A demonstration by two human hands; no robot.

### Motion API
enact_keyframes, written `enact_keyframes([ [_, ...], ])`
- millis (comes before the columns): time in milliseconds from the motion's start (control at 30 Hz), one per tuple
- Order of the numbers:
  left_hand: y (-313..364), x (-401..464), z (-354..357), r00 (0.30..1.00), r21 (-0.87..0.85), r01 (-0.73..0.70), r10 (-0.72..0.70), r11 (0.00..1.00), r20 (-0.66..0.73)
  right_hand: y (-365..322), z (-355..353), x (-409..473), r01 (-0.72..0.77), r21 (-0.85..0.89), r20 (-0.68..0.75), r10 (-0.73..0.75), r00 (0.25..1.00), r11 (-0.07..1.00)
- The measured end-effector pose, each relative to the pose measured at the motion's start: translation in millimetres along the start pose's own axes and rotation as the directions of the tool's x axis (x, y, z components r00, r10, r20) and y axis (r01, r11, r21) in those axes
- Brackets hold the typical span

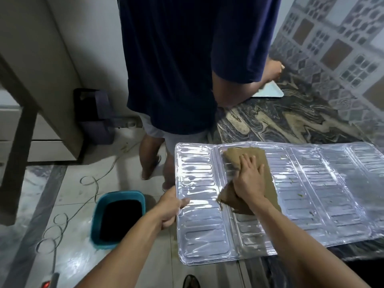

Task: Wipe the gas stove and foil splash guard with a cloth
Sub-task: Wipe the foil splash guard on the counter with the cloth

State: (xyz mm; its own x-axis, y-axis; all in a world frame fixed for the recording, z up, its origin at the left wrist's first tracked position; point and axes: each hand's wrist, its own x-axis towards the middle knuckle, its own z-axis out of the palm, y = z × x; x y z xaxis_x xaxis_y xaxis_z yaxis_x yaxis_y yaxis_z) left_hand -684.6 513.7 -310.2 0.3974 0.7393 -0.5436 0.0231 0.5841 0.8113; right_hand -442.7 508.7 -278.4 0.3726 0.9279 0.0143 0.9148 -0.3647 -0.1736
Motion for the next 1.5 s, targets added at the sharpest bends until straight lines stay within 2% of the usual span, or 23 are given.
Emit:
enact_keyframes([
  [67,1.1,-3.5,-0.5,1.0,-0.011,0.002,-0.002,1.0,0.013,-4.1,-2.7,4.3,-0.119,0.021,0.006,0.119,0.993,0.993],
  [133,2.2,-3.6,-1.1,1.0,-0.001,0.0,0.0,1.0,0.023,-19.2,-0.7,8.1,-0.119,0.007,0.037,0.119,0.992,0.993],
  [300,-0.9,-3.6,-1.0,0.999,0.002,-0.027,0.027,1.0,-0.029,-71.3,12.9,8.8,0.182,0.064,0.123,-0.189,0.974,0.981],
  [467,0.0,-12.1,9.3,0.994,-0.082,-0.085,0.079,0.993,-0.069,-109.6,25.5,-12.0,0.415,0.28,0.162,-0.468,0.869,0.866],
  [567,-0.6,-14.0,7.9,0.995,-0.109,-0.088,0.083,0.99,-0.057,-105.6,26.9,-20.5,0.525,0.307,0.179,-0.59,0.787,0.794],
  [633,-1.0,-16.5,6.3,0.995,-0.115,-0.093,0.089,0.989,-0.037,-94.0,20.9,-17.8,0.553,0.305,0.202,-0.62,0.759,0.776],
  [700,0.0,-19.3,6.0,0.997,-0.124,-0.065,0.061,0.99,-0.038,-80.2,15.0,-10.9,0.521,0.267,0.214,-0.577,0.788,0.81],
  [767,3.6,-21.3,7.8,0.998,-0.108,-0.05,0.047,0.993,-0.039,-69.7,9.7,-3.6,0.397,0.253,0.185,-0.447,0.875,0.882],
  [833,6.7,-20.8,8.8,0.998,-0.081,-0.047,0.042,0.996,-0.054,-71.7,7.0,-0.6,0.301,0.276,0.17,-0.354,0.92,0.913],
  [967,7.7,-12.7,6.1,0.994,-0.064,-0.09,0.086,0.994,-0.065,-106.3,8.6,-18.1,0.357,0.374,0.247,-0.463,0.851,0.856],
  [1067,3.9,-4.8,0.1,0.993,-0.064,-0.08,0.074,0.995,-0.092,-105.0,0.1,-36.0,0.392,0.463,0.181,-0.518,0.836,0.795],
  [1133,2.6,-5.6,-4.6,0.993,-0.067,-0.065,0.058,0.996,-0.102,-89.1,-11.4,-39.1,0.414,0.453,0.128,-0.517,0.846,0.79],
  [1200,2.6,-8.4,-10.6,0.996,-0.042,-0.035,0.032,0.998,-0.08,-69.3,-26.5,-31.9,0.312,0.446,0.144,-0.411,0.9,0.839],
  [1300,5.1,-8.6,-24.1,0.994,-0.049,0.009,-0.014,0.999,-0.107,-31.2,-56.1,-10.6,0.057,0.443,0.141,-0.132,0.981,0.895],
  [1400,13.0,-9.3,-37.0,0.987,-0.047,0.027,-0.034,0.999,-0.154,1.8,-99.6,0.9,-0.077,0.502,0.03,0.071,0.997,0.862],
  [1500,17.1,-8.3,-48.6,0.984,-0.112,0.046,-0.064,0.993,-0.169,17.4,-124.7,-0.7,-0.094,0.448,-0.16,0.184,0.97,0.889],
])
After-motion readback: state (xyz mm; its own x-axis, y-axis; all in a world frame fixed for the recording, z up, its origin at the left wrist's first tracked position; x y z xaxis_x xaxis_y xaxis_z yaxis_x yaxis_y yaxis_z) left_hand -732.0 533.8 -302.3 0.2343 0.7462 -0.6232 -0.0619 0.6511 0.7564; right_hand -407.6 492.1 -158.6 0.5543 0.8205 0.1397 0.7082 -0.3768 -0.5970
